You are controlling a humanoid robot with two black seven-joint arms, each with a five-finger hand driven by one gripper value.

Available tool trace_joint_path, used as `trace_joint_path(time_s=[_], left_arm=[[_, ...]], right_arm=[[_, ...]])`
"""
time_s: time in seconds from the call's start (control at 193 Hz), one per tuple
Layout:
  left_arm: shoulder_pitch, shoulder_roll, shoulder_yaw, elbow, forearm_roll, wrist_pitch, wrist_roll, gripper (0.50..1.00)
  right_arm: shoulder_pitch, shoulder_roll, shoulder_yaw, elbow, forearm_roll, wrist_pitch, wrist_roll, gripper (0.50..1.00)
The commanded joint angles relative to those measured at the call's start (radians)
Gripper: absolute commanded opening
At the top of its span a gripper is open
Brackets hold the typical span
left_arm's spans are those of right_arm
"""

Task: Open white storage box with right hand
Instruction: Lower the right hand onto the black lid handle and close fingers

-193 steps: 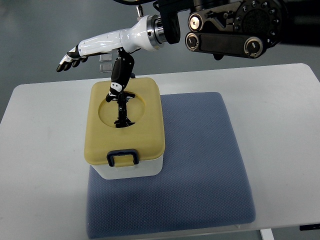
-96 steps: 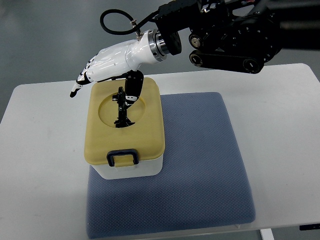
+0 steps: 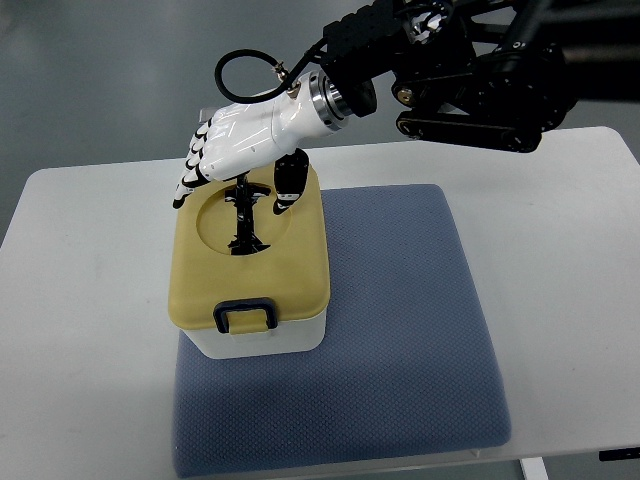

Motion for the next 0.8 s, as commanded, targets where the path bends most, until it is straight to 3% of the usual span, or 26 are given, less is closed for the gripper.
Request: trace_joint_path(time_s=[0.0, 0.322, 0.488, 0.602, 0.794], left_arm=[[0.0, 0.0, 0.0, 0.0, -0.001, 0.0, -0.001, 1.0], [0.0, 0.0, 0.0, 0.0, 0.001, 0.0, 0.0, 1.0], [0.0, 0.0, 0.0, 0.0, -0.001, 0.0, -0.001, 1.0], [0.0, 0.0, 0.0, 0.0, -0.001, 0.0, 0.0, 1.0], [0.0, 0.0, 0.0, 0.0, -0.001, 0.0, 0.0, 1.0]], right_arm=[[0.0, 0.004, -0.003, 0.003, -0.005, -0.008, 0.0, 0.915], [-0.002, 0.013, -0.043, 0.001, -0.022, -0.01, 0.0, 0.899], [-0.002, 0.012, -0.046, 0.001, -0.024, -0.014, 0.0, 0.797], [0.0, 0.012, -0.046, 0.001, -0.035, -0.036, 0.0, 0.789], [0.0, 0.018, -0.046, 0.001, -0.062, -0.05, 0.0, 0.727]])
